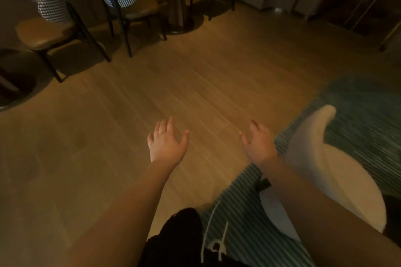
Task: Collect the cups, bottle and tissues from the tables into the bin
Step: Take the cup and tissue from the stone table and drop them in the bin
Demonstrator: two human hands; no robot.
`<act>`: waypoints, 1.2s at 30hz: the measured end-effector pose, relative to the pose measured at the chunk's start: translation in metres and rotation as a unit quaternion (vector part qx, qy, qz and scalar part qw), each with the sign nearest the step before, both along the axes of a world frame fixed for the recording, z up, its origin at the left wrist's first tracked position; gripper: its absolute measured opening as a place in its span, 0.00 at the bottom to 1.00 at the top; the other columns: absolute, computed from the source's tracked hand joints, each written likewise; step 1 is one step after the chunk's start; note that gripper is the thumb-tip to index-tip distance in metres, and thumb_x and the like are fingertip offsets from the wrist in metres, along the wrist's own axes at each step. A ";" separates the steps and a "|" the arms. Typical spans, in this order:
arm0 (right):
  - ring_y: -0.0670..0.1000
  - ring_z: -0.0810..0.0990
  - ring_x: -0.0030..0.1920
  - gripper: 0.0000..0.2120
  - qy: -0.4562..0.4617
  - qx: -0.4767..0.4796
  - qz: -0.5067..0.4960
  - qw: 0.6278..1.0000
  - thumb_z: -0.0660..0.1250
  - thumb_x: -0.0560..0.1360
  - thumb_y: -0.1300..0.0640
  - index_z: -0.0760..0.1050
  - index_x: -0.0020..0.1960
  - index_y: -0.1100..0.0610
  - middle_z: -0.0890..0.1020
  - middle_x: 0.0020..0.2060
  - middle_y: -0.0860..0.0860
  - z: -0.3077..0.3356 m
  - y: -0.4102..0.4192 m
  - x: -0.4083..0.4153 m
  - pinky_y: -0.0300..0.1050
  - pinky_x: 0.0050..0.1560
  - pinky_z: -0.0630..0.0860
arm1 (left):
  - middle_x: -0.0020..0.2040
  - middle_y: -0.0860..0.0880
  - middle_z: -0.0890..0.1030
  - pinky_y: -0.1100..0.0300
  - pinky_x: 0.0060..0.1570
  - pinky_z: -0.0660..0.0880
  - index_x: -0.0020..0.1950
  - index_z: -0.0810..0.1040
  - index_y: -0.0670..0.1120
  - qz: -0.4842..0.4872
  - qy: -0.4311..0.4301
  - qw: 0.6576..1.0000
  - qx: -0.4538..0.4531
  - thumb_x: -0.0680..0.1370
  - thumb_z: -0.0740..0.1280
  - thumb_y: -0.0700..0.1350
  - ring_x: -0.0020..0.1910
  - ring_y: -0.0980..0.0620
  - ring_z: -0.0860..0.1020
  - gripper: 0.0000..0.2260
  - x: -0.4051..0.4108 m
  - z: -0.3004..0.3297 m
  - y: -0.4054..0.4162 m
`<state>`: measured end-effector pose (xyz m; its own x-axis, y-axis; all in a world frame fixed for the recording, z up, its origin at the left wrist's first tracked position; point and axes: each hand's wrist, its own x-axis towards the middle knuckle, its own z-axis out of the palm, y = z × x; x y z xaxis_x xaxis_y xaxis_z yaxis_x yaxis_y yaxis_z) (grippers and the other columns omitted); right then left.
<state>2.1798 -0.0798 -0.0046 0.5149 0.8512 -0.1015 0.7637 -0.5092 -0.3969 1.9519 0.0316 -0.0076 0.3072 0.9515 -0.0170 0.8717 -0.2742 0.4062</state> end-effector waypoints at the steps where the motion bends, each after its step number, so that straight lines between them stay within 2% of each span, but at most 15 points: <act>1: 0.56 0.61 0.72 0.26 -0.002 -0.001 -0.001 1.000 0.54 0.80 0.45 0.60 0.74 0.58 0.62 0.74 0.54 -0.001 0.024 0.014 0.52 0.71 0.61 | 0.76 0.46 0.60 0.44 0.71 0.53 0.77 0.56 0.47 0.001 -0.002 1.000 0.000 0.78 0.53 0.63 0.75 0.48 0.54 0.32 0.014 -0.001 0.022; 5: 0.56 0.61 0.72 0.26 -0.006 0.006 -0.002 1.000 0.54 0.80 0.45 0.61 0.73 0.59 0.62 0.74 0.54 -0.016 0.129 0.067 0.53 0.70 0.61 | 0.76 0.46 0.61 0.43 0.71 0.53 0.77 0.57 0.47 0.000 -0.009 1.000 0.006 0.78 0.53 0.63 0.75 0.48 0.54 0.31 0.068 -0.015 0.125; 10: 0.56 0.60 0.73 0.25 0.010 0.021 -0.015 1.000 0.56 0.80 0.46 0.63 0.72 0.57 0.63 0.74 0.54 -0.038 0.288 0.131 0.54 0.72 0.61 | 0.76 0.46 0.60 0.44 0.71 0.53 0.77 0.56 0.47 -0.003 -0.001 1.000 0.005 0.78 0.54 0.63 0.75 0.48 0.55 0.32 0.133 -0.031 0.291; 20: 0.57 0.62 0.72 0.25 -0.013 0.027 -0.026 0.999 0.57 0.79 0.46 0.64 0.72 0.58 0.66 0.72 0.56 -0.009 0.558 0.247 0.52 0.71 0.60 | 0.75 0.46 0.62 0.44 0.69 0.56 0.76 0.57 0.47 -0.020 0.013 1.000 0.015 0.77 0.53 0.64 0.74 0.47 0.58 0.32 0.249 -0.004 0.578; 31: 0.56 0.59 0.74 0.25 -0.003 0.031 0.018 0.999 0.57 0.80 0.47 0.62 0.73 0.58 0.64 0.73 0.56 -0.039 0.856 0.412 0.53 0.72 0.59 | 0.75 0.45 0.62 0.44 0.69 0.56 0.76 0.57 0.47 0.006 0.026 1.000 0.011 0.78 0.52 0.64 0.74 0.46 0.59 0.32 0.404 -0.046 0.854; 36: 0.57 0.60 0.73 0.25 -0.002 0.024 0.063 0.998 0.56 0.80 0.47 0.60 0.74 0.57 0.63 0.74 0.56 -0.021 1.016 0.509 0.53 0.72 0.60 | 0.75 0.46 0.61 0.44 0.68 0.59 0.76 0.55 0.49 0.025 0.016 1.000 -0.004 0.77 0.51 0.66 0.73 0.46 0.60 0.32 0.496 -0.039 1.002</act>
<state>2.6886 0.9360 -0.0255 0.4037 0.9131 -0.0567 0.8218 -0.3892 -0.4162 2.4476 1.0337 -0.0463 0.2576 0.9656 -0.0346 0.8971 -0.2258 0.3797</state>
